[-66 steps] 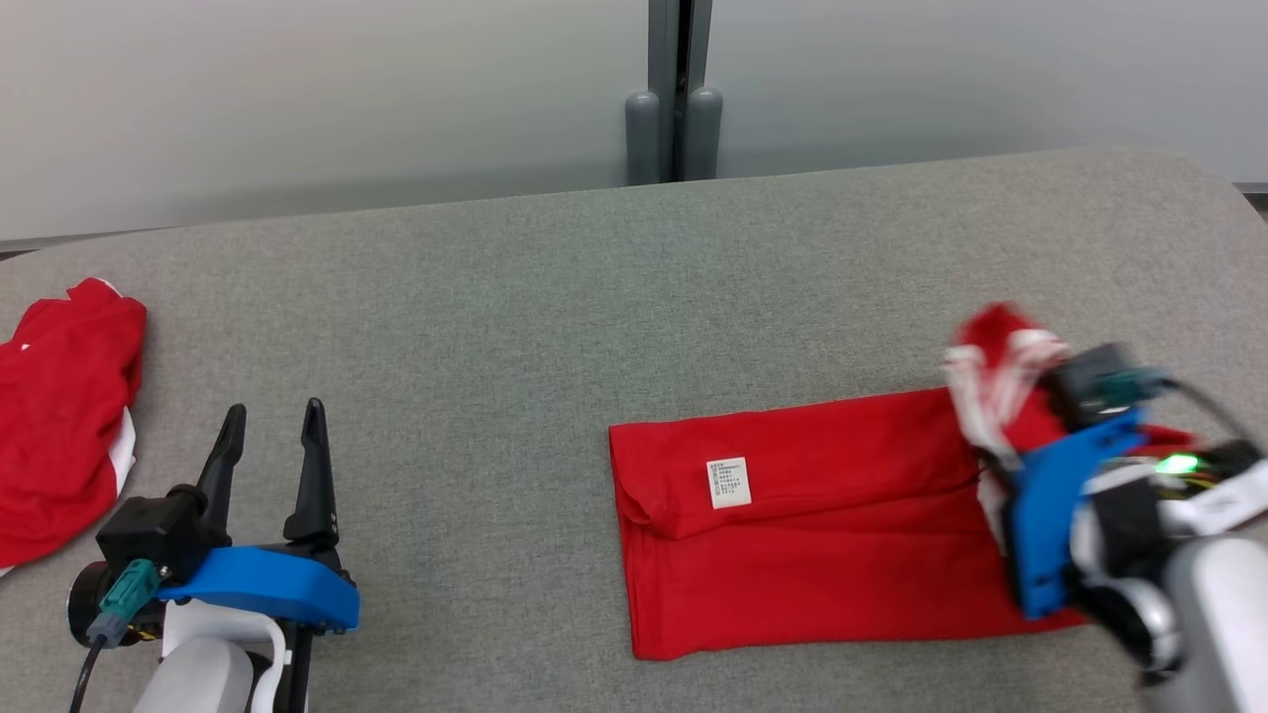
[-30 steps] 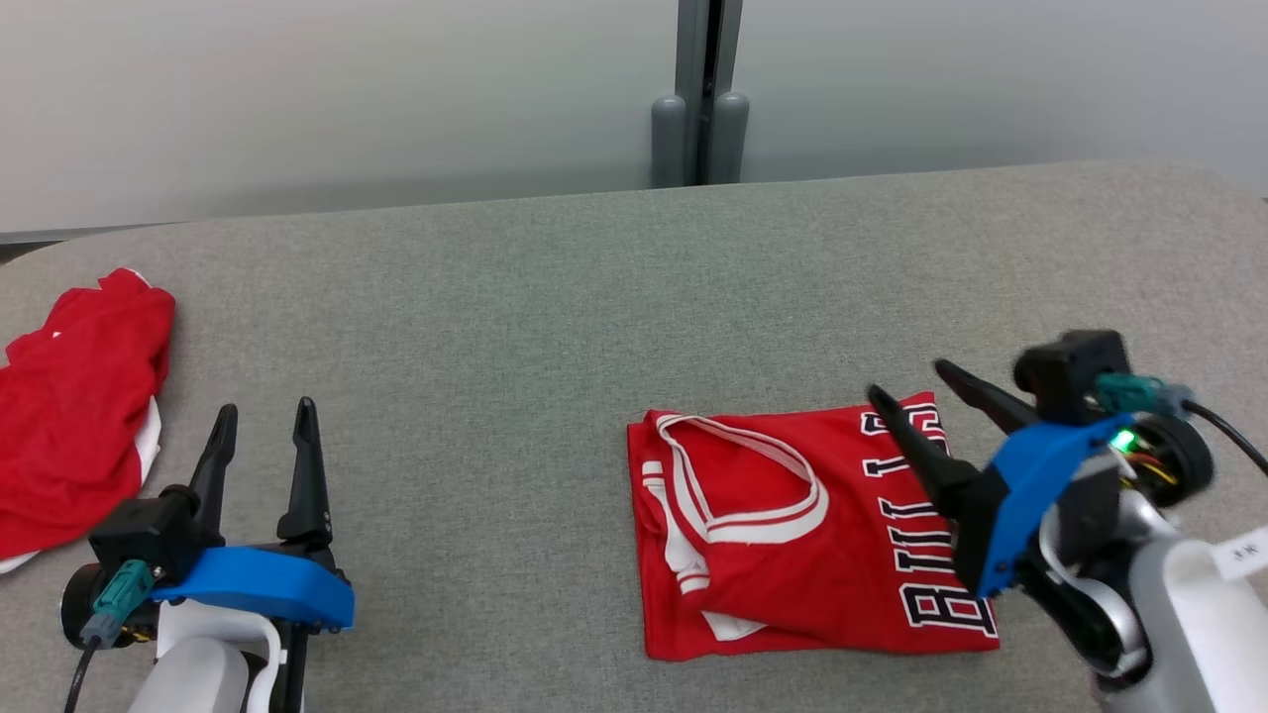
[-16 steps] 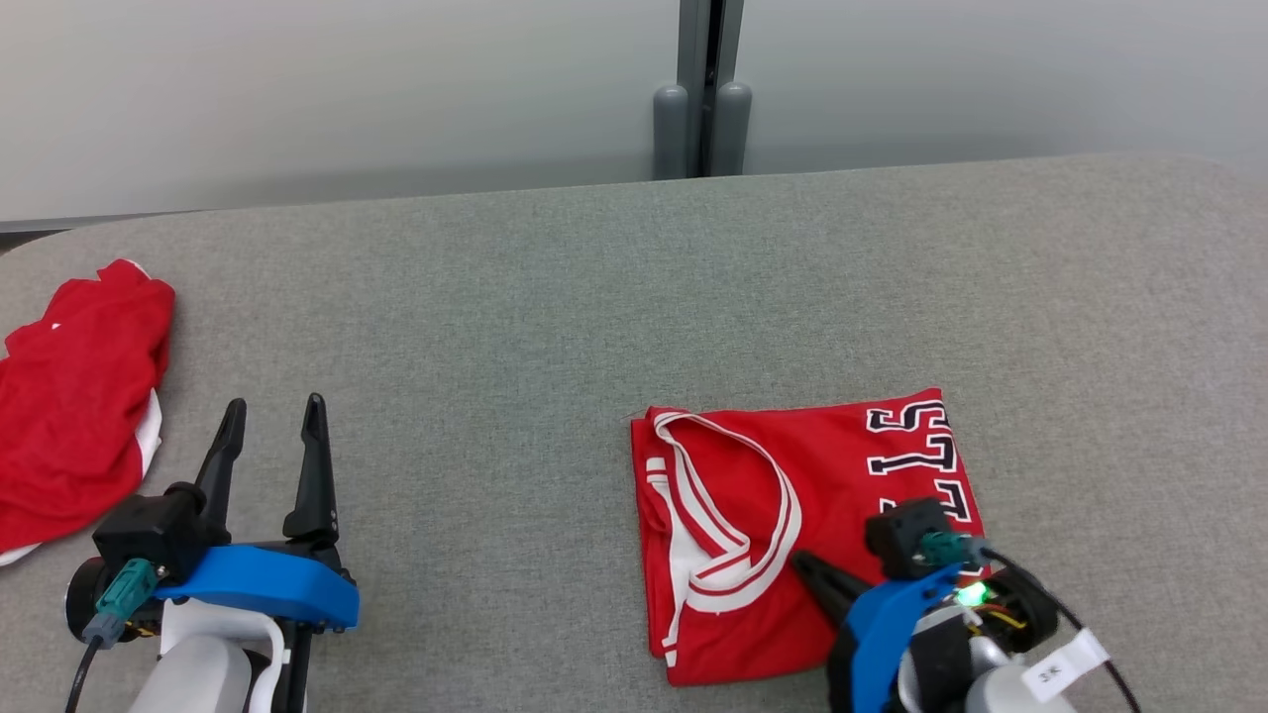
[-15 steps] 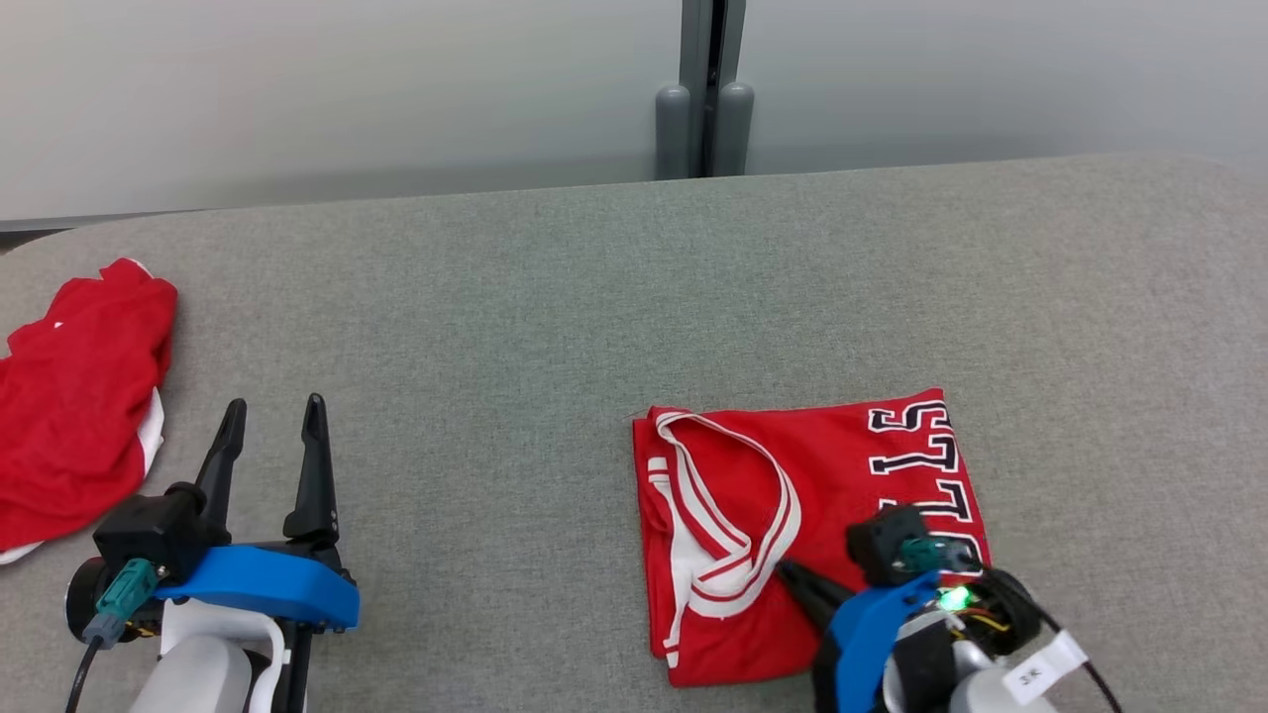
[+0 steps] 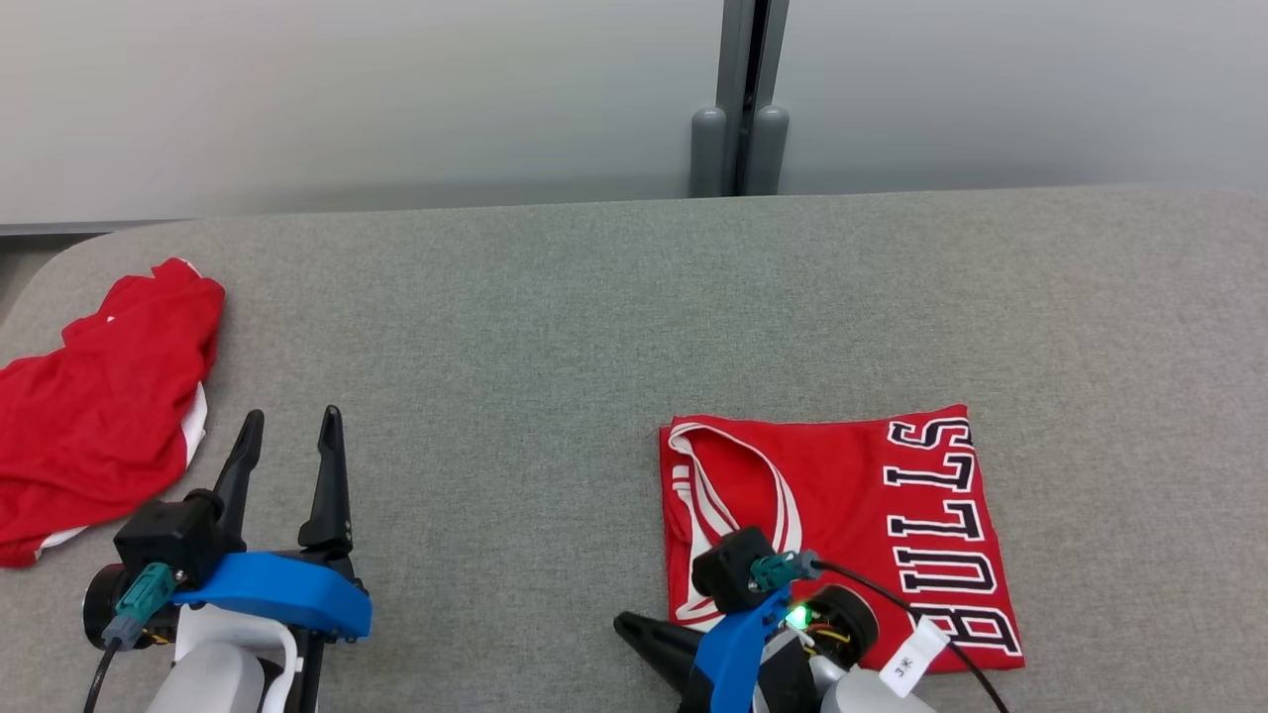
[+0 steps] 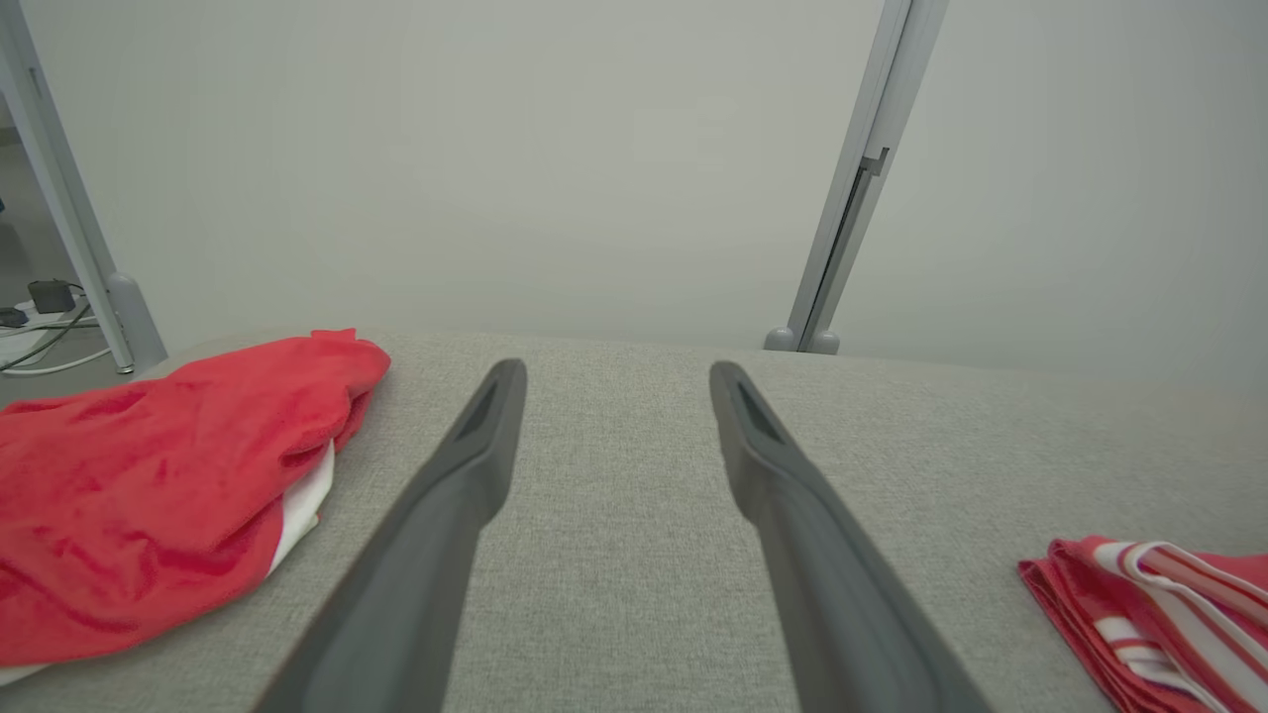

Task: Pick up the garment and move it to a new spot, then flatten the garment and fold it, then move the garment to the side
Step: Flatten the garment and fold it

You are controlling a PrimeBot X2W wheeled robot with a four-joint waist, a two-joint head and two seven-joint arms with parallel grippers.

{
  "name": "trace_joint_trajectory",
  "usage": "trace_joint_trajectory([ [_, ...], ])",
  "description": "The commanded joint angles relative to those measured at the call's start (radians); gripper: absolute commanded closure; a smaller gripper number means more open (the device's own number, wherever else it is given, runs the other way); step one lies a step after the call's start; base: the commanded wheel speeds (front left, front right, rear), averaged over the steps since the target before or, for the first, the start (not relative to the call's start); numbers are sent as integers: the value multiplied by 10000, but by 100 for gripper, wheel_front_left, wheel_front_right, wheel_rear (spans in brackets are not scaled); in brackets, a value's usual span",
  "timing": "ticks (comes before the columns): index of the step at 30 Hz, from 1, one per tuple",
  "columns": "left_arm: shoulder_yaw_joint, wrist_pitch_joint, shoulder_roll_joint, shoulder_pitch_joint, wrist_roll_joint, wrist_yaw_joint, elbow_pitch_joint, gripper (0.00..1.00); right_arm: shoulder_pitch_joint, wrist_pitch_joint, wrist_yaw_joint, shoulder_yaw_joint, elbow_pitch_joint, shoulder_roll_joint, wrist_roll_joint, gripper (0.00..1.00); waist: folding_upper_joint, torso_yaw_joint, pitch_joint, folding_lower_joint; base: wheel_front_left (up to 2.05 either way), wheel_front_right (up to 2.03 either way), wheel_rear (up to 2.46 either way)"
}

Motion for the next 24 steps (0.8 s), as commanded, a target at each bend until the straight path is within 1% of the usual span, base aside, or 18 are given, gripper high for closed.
trace_joint_trajectory([
  [1,41,-32,7,66,-51,35,16,0,-175,-112,2,-66,-266,-40,187,100,-1,-52,-86,0,0,0,0],
  [2,88,-37,20,133,-80,53,20,0,-147,-270,2,-188,-517,-86,292,100,-1,-90,-148,0,0,0,0],
  [4,168,-49,43,262,-99,83,-1,0,56,-619,2,-684,-1027,-363,331,0,-1,-191,-266,0,0,0,0],
  [6,251,-62,41,377,-144,112,-57,0,356,-1018,2,-1391,-1617,-597,128,0,-1,-326,-394,0,0,0,0],
  [9,448,-70,27,600,-107,162,-222,0,903,-1629,2,-2832,-2526,-846,-453,0,-1,-541,-562,0,0,0,0],
  [13,710,-70,-26,943,-29,198,-475,0,1837,-2286,2,-4990,-3555,-805,-1513,0,-1,-788,-725,0,0,0,0],
  [15,830,-72,-78,1094,46,201,-570,0,2219,-2537,2,-5750,-3885,-721,-1971,0,-1,-878,-817,0,0,0,0],
  [19,953,-74,-161,1388,187,154,-601,0,2749,-3081,2,-6605,-4086,-780,-2498,0,-1,-992,-1019,0,0,0,0],
  [24,1089,-75,-299,1708,411,121,-580,0,2929,-3614,2,-6994,-3625,-937,-2680,0,-1,-1070,-1210,0,0,0,0],
])
